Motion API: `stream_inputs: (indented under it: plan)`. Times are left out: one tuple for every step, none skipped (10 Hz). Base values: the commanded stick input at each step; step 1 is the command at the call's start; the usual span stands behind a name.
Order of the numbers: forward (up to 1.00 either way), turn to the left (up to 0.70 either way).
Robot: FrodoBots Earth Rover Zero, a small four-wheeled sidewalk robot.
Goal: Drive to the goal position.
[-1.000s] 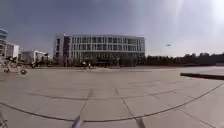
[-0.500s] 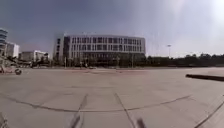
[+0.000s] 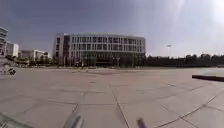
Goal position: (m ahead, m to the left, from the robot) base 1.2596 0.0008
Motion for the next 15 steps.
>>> stream_inputs:
  plan:
    - [1.00, 0.00]
    - [1.00, 0.00]
    - [1.00, 0.00]
    - [1.00, 0.00]
    - [1.00, 0.00]
    - [1.00, 0.00]
    - [1.00, 0.00]
    - [1.00, 0.00]
    - [1.00, 0.00]
    - [1.00, 0.00]
    - [1.00, 0.00]
    - [1.00, 0.00]
    - [1.00, 0.00]
    - [1.00, 0.00]
    - [1.00, 0.00]
